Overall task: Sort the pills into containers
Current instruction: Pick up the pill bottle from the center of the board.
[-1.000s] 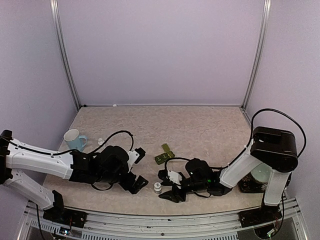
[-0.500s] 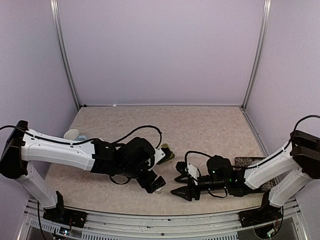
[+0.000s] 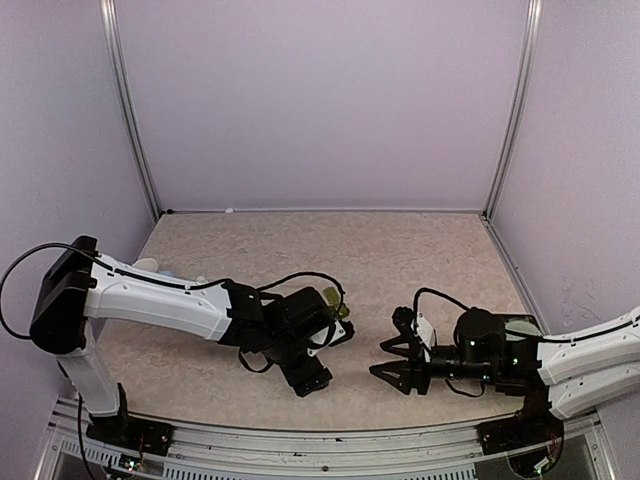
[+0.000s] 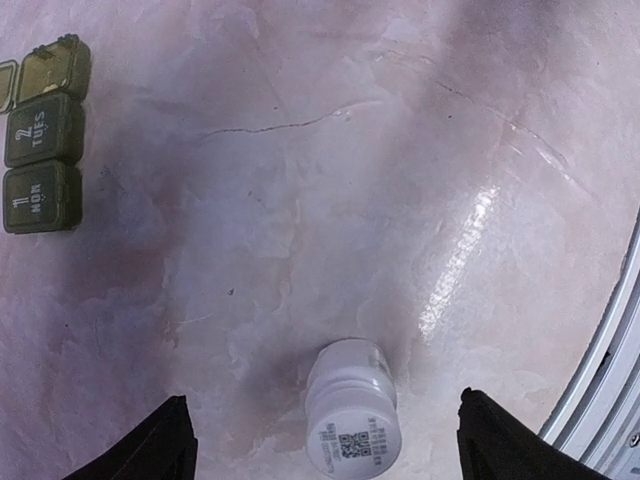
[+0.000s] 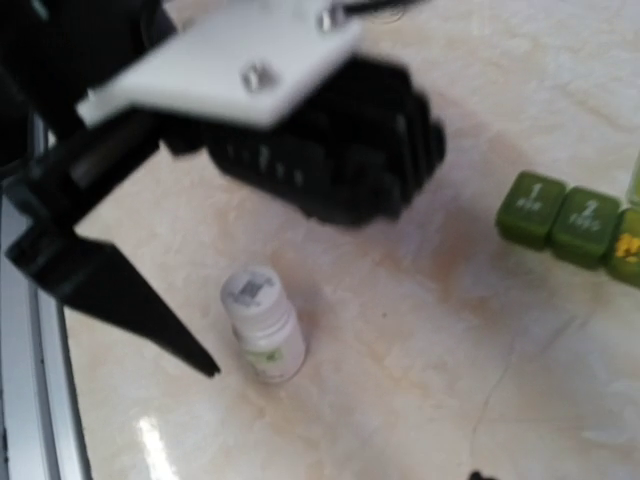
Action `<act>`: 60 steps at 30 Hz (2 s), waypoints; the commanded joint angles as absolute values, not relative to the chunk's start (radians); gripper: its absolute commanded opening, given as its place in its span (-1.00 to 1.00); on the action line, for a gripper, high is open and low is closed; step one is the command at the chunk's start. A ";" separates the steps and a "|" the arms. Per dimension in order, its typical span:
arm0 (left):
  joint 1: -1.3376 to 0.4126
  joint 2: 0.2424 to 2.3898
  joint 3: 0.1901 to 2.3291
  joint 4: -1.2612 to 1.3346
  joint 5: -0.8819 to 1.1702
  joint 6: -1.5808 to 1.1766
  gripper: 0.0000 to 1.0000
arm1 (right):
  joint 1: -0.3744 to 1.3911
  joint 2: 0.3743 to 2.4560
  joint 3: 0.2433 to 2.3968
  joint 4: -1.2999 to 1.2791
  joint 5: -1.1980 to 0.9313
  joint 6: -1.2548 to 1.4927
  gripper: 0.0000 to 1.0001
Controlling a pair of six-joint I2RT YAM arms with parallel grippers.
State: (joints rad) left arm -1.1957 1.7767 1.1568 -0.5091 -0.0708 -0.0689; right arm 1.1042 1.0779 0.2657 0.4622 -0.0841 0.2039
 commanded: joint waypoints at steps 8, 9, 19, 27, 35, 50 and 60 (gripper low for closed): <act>-1.178 1.861 1.226 -0.573 0.006 -0.027 0.43 | 1.112 0.995 0.281 0.355 -0.031 0.176 0.22; -1.178 1.864 1.229 -0.575 0.005 -0.025 0.37 | 1.112 0.998 0.283 0.354 -0.029 0.174 0.22; -1.165 1.891 1.242 -0.582 0.010 -0.017 0.11 | 1.112 1.002 0.302 0.353 -0.038 0.162 0.22; -1.160 1.896 1.240 -0.581 0.019 -0.015 -0.16 | 1.112 1.008 0.310 0.353 -0.038 0.156 0.22; -1.160 1.891 1.262 -0.597 0.015 -0.014 -0.24 | 1.112 1.068 0.310 0.426 -0.088 0.176 0.22; -1.173 1.836 1.327 -0.692 0.030 -0.006 -0.48 | 1.111 1.347 0.296 0.823 -0.218 0.203 0.35; -1.188 1.792 1.381 -0.770 0.030 -0.003 -0.50 | 1.111 1.601 0.268 1.134 -0.226 0.145 0.34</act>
